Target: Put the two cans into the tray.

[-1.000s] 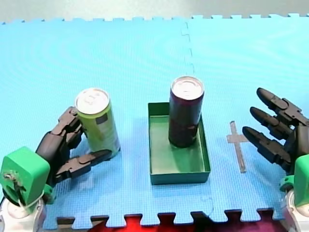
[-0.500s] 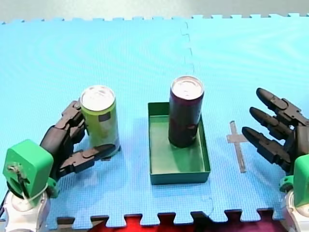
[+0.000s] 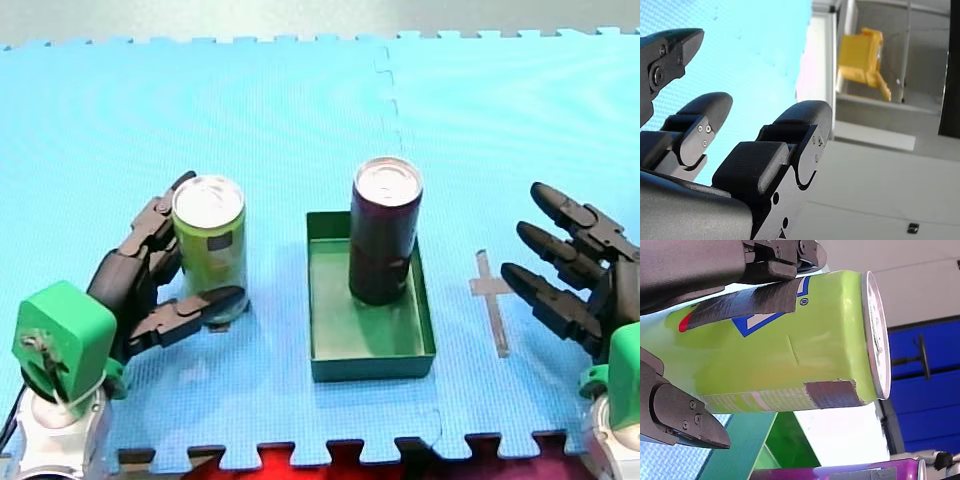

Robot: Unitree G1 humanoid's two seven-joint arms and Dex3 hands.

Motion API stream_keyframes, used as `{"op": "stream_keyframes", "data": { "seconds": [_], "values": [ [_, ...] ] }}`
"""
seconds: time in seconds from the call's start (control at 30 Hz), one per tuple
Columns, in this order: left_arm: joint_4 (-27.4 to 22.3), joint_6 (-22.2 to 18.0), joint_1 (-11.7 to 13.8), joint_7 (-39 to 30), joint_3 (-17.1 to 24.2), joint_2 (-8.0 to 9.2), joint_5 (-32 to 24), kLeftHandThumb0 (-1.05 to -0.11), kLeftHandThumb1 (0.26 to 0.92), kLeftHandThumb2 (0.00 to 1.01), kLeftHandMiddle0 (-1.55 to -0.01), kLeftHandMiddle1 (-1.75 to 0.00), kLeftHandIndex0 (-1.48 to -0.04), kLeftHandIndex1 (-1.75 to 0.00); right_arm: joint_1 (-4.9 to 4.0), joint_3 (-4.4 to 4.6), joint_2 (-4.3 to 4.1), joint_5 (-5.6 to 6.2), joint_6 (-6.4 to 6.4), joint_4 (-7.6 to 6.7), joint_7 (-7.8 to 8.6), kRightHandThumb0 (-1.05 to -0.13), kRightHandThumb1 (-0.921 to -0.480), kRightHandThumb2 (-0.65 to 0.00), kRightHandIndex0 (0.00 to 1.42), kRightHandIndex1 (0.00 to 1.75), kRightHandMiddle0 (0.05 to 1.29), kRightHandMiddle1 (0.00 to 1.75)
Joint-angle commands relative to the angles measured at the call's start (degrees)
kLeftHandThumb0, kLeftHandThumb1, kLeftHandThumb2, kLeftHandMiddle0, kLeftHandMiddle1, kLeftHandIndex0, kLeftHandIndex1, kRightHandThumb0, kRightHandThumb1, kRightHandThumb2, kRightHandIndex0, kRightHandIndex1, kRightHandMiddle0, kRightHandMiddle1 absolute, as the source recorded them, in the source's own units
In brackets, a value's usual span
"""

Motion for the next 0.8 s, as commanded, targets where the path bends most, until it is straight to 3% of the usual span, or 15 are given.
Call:
{"op": "stream_keyframes", "data": {
  "seconds": [0.0,0.43,0.77],
  "values": [
    [-0.3,0.0,-0.3,-0.4,0.2,0.15,-0.5,-1.048,0.793,0.00,-0.06,-0.01,-0.11,0.00,0.21,-0.07,-0.17,0.26,-0.36,-0.34,0.24,-0.496,-0.697,0.000,0.89,0.00,0.82,0.00],
    [0.8,0.0,-1.0,-1.2,0.8,0.42,-1.1,-1.048,0.792,0.00,-0.07,-0.01,-0.12,0.00,-0.04,-0.48,-0.07,1.20,-2.31,0.69,1.86,-0.492,-0.701,-0.001,0.89,0.00,0.83,0.00],
    [0.9,0.1,-1.3,-1.0,0.9,0.43,-1.0,-1.048,0.788,0.00,-0.08,-0.01,-0.12,0.00,0.17,-0.78,-0.15,1.43,-3.02,0.67,2.50,-0.488,-0.702,-0.001,0.89,0.00,0.83,0.00]
  ]
}}
